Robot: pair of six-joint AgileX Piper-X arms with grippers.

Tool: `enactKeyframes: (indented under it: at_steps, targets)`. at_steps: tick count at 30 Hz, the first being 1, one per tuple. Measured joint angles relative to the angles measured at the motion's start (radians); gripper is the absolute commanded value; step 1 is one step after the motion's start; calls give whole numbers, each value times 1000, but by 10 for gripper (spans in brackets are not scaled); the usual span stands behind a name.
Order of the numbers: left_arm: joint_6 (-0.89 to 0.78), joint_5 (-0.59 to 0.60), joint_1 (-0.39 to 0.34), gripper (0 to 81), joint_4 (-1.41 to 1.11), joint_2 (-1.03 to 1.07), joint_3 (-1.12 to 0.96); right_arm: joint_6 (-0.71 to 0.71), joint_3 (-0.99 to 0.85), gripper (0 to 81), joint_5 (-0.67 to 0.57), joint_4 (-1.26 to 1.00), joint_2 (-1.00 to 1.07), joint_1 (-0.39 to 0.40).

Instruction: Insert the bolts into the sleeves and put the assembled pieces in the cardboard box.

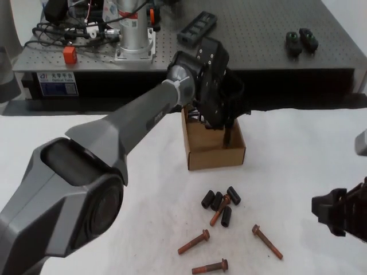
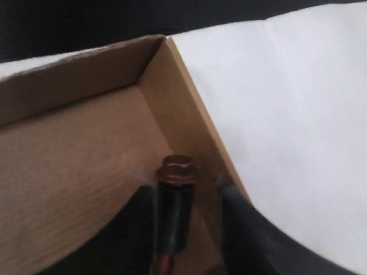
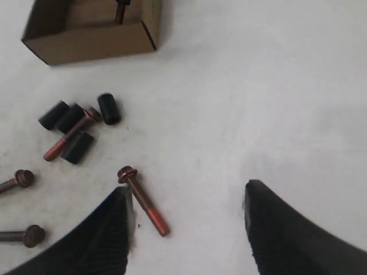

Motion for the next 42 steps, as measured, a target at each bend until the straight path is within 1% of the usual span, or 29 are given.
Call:
enactKeyframes:
  at_steps: [2, 5, 7, 8, 9, 12, 13, 14, 17, 19, 22, 26, 27, 29, 32, 34, 37, 42]
  targets:
    - [0, 26, 0, 311, 27, 0, -8, -32, -29, 414, 0, 31, 60, 11]
    - [20, 28, 4, 263, 120, -43, -12, -86, -100, 387, 0, 74, 173, 56]
    - [80, -50, 8, 228, 236, -120, -12, -112, -159, 389, 11, 97, 264, 102]
    - [100, -94, 8, 212, 265, -197, -12, -120, -183, 389, 16, 105, 302, 122]
    - [133, -184, 8, 200, 305, -241, 1, -130, -213, 389, 24, 117, 350, 145]
    - [167, -282, 10, 188, 330, -370, 58, -170, -295, 389, 57, 160, 502, 211]
    - [173, -309, 9, 189, 334, -450, 90, -184, -322, 389, 69, 175, 550, 232]
    - [177, -341, 9, 189, 328, -491, 181, -198, -346, 389, 78, 185, 587, 248]
    - [179, -360, 9, 189, 293, -562, 357, -220, -415, 389, 99, 206, 722, 303]
    - [183, -359, 9, 189, 243, -641, 514, -227, -441, 389, 106, 205, 795, 329]
    - [184, -356, 9, 189, 166, -759, 729, -230, -450, 389, 183, 206, 840, 344]
    - [189, -331, 9, 189, 52, -890, 947, -236, -452, 385, 209, 208, 868, 349]
    - [189, -331, 9, 189, 52, -897, 956, -238, -454, 369, 210, 208, 872, 348]
    - [198, -324, 9, 189, 5, -946, 1024, -237, -455, 295, 210, 208, 875, 349]
    - [202, -316, 9, 189, -9, -966, 1053, -239, -460, 136, 204, 208, 878, 351]
    - [203, -295, 9, 189, -24, -988, 1089, -238, -459, 11, 206, 208, 878, 351]
    - [221, -266, 9, 189, -39, -991, 1120, -238, -459, 5, 209, 208, 869, 346]
    - [308, -129, 9, 189, -63, -962, 1134, -214, -439, 5, 206, 202, 802, 307]
